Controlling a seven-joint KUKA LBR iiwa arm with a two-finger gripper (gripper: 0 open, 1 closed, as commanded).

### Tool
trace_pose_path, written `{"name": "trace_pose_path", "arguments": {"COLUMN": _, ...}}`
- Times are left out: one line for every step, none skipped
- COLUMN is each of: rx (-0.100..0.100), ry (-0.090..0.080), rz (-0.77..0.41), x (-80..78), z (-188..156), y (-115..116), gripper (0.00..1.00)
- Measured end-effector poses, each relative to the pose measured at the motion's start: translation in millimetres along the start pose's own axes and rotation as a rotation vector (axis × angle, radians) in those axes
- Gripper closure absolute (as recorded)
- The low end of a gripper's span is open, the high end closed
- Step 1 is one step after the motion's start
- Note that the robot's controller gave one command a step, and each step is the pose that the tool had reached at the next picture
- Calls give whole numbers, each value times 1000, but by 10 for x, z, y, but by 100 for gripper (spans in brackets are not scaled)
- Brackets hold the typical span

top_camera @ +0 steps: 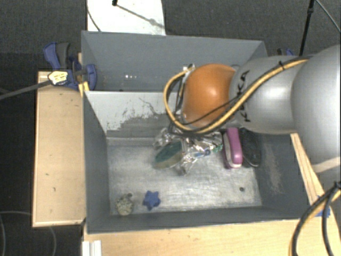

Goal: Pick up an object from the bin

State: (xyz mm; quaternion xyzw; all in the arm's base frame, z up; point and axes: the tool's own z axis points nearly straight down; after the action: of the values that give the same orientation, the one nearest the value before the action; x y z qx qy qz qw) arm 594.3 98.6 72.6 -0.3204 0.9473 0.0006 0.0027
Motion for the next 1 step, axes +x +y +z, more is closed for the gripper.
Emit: {"name": "trace_pose_path", "arguments": {"rx": 3, "ry": -6, "rz": 4, "x": -22, "z": -32, "y": -11, "gripper": 100}}
